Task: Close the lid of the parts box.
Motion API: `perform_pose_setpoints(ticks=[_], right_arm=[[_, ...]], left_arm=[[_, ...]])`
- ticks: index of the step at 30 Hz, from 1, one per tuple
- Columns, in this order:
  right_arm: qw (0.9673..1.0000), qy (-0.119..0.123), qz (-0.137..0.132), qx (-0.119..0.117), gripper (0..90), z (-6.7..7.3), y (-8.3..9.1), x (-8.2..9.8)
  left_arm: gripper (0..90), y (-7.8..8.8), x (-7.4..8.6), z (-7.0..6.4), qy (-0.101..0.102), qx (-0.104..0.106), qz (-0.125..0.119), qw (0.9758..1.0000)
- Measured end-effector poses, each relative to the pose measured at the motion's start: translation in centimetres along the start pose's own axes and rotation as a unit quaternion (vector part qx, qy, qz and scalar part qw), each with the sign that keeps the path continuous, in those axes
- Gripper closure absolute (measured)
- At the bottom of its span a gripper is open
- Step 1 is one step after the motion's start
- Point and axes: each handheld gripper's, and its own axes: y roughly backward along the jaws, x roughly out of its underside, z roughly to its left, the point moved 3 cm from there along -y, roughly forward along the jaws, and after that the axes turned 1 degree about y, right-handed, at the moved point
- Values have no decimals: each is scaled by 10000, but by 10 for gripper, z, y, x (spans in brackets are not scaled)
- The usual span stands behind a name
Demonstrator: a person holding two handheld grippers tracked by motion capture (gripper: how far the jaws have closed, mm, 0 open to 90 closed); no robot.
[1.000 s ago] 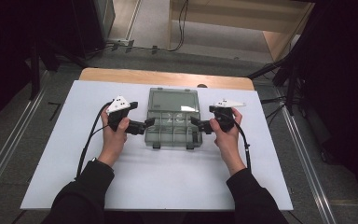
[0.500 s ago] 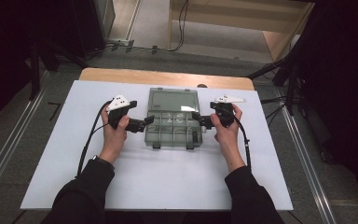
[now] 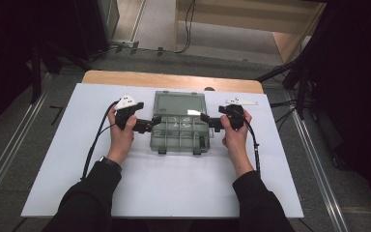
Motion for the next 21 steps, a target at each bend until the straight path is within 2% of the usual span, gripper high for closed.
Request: perform_pose_setpoints(ticks=[6, 8, 14, 16, 20, 21], right_arm=[[9999, -61, 136, -66, 0, -2, -8, 0], [9998, -124, 144, -78, 0, -4, -10, -1], [9993, -215, 220, -204, 0, -7, -16, -4], [9992, -234, 231, -241, 0, -8, -17, -5], [9985, -330, 279, -346, 30, -9, -20, -8], [9984, -348, 301, -329, 32, -9, -21, -9]], left_arm=[[4, -8, -4, 7, 156, -45, 12, 9999], [37, -10, -4, 10, 219, -241, 67, 9994], [63, -19, -3, 18, 537, -337, 244, 9977], [117, -22, -3, 22, 726, -411, 269, 9961], [153, -27, -3, 25, 999, -281, 302, 9941], [170, -28, -3, 26, 1014, -272, 314, 9940]])
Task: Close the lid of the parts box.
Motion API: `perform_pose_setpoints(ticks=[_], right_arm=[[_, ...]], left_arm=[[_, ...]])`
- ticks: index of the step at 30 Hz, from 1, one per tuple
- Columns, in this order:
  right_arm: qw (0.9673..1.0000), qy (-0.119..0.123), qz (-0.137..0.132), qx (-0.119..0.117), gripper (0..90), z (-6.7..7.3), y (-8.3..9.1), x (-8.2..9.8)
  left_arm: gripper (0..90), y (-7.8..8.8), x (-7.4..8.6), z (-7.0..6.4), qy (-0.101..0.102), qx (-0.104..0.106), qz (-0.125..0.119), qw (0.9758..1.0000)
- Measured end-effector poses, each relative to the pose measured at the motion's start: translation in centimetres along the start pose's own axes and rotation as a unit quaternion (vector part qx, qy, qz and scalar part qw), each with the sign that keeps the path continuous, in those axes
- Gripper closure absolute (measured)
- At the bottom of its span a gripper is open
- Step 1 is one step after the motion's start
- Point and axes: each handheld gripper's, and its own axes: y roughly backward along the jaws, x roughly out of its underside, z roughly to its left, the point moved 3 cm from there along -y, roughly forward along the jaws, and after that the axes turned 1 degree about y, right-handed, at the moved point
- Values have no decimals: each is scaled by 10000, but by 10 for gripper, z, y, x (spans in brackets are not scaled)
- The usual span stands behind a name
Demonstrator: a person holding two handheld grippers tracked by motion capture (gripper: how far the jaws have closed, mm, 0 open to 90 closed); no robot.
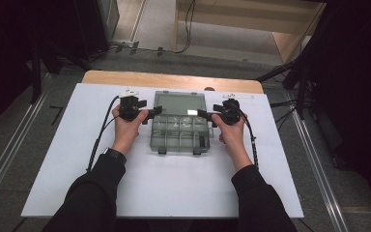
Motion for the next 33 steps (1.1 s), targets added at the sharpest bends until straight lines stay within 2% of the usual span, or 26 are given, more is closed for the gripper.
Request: perform_pose_setpoints(ticks=[2, 6, 9, 14, 16, 18, 21, 23, 26, 31, 33], right_arm=[[10000, -60, 34, -16, 44, -1, -2, -2], [9993, -347, 137, 92, 114, -4, -8, -3], [9984, -483, 214, 181, 148, -7, -13, -1], [9971, -687, 245, 200, 262, -14, -16, 1], [9968, -713, 287, 199, 322, -15, -18, 1], [9965, -690, 363, 310, 367, -15, -21, 2], [9956, -699, 443, 438, 415, -16, -23, 2], [9951, -727, 401, 530, 425, -17, -24, 2], [9939, -841, 443, 557, 435, -20, -27, 3], [9932, -897, 518, 526, 450, -21, -34, 5], [9929, -893, 534, 577, 449, -21, -36, 5]], left_arm=[[199, -2, 0, 0, 104, 32, 9, 9999], [275, -8, 2, 4, 444, -139, 168, 9988], [328, -12, 3, 6, 539, -203, 280, 9979], [385, -17, 3, 5, 712, -184, 372, 9966], [403, -18, 4, 5, 745, -184, 401, 9962], [429, -21, 5, 5, 831, -173, 417, 9955], [435, -23, 7, 5, 848, -282, 442, 9950], [440, -24, 7, 5, 872, -294, 442, 9948], [448, -24, 7, 6, 910, -303, 459, 9943], [454, -27, 9, 7, 896, -363, 511, 9940], [470, -28, 11, 8, 956, -368, 545, 9932]])
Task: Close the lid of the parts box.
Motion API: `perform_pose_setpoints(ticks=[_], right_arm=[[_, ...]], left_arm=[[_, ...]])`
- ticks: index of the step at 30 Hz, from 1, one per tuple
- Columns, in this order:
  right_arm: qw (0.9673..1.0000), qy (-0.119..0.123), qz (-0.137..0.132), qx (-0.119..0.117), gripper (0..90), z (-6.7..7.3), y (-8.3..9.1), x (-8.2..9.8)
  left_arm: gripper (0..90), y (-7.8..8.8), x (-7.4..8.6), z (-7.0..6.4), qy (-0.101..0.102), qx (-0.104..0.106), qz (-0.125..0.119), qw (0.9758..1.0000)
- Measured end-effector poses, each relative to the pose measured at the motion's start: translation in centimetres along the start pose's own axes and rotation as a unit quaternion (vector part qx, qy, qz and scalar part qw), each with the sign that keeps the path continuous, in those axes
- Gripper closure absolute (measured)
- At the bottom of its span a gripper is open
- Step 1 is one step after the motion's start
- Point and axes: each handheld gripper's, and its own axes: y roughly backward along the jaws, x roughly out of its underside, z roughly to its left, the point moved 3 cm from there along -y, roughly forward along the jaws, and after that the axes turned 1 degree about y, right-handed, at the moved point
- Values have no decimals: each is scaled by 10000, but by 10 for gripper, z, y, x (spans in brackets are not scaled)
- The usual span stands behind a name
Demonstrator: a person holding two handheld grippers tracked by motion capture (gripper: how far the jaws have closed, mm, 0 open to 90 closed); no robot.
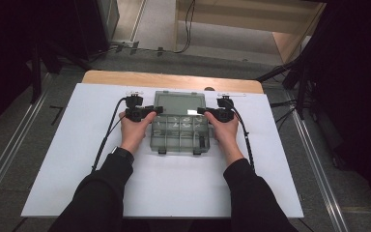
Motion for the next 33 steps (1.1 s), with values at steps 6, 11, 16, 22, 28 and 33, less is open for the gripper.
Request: perform_pose_setpoints(ticks=[6, 11, 16, 22, 28, 33], right_arm=[[9999, -133, 92, -32, 445, -4, -6, 1], [9994, -230, 156, -196, 457, -5, -7, 2], [9996, -158, 91, -218, 526, -7, -3, 1], [9999, 57, -76, -120, 620, -5, 5, -2], [9988, 351, -323, -90, 735, -5, 16, -2], [9970, 641, -437, -79, 817, -4, 24, -1]], left_arm=[[482, -3, 2, 3, 140, 11, 73, 9999], [510, -3, 1, 4, 181, 16, 69, 9998], [571, -2, 1, 7, 222, 97, 68, 9997], [626, 1, 0, 5, 43, 168, -11, 9998], [726, 9, -4, 4, -185, 182, -176, 9995], [776, 14, -4, 2, -429, 188, -304, 9984]])
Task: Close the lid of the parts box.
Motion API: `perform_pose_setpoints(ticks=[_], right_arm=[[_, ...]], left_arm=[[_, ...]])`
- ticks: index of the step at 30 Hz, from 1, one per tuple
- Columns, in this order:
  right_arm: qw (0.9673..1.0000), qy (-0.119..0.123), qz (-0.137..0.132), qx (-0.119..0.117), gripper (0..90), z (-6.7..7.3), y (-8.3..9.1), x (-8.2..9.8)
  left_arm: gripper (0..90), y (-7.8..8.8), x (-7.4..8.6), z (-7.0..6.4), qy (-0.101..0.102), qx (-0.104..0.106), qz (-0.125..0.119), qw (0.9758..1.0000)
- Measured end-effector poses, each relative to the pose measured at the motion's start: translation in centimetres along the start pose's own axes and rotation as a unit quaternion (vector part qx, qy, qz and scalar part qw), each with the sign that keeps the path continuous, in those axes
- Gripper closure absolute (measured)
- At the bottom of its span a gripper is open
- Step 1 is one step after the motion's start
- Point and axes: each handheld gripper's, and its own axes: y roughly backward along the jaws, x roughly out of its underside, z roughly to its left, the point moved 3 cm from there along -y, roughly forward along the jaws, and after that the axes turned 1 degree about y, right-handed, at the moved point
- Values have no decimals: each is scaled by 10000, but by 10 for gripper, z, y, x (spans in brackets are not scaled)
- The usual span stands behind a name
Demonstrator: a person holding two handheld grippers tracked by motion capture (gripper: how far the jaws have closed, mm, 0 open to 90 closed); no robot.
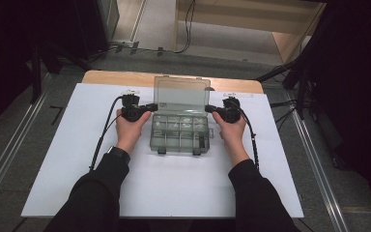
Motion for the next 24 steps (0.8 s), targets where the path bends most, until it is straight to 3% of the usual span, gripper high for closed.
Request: perform_pose_setpoints(ticks=[5, 9, 12, 17, 21, 24], right_arm=[[9994, 323, -78, 50, 820, 2, 3, 1], [9987, 469, -185, 118, 820, 4, 3, 4], [9980, 545, -276, 185, 820, 5, 3, 5], [9973, 573, -399, 205, 821, 6, 4, 8], [9973, 576, -397, 212, 819, 7, 4, 8], [9984, 431, -326, 162, 784, 6, 5, 7]], left_arm=[[793, 4, -1, 2, -71, -17, -72, 9999], [780, 8, -8, -1, -63, -11, -350, 9994], [781, 9, -14, -3, -126, -36, -421, 9990], [787, 11, -18, -7, -187, -52, -531, 9984], [828, 11, -16, -9, -432, -198, -481, 9977], [834, 12, -15, -11, -563, -250, -542, 9966]])
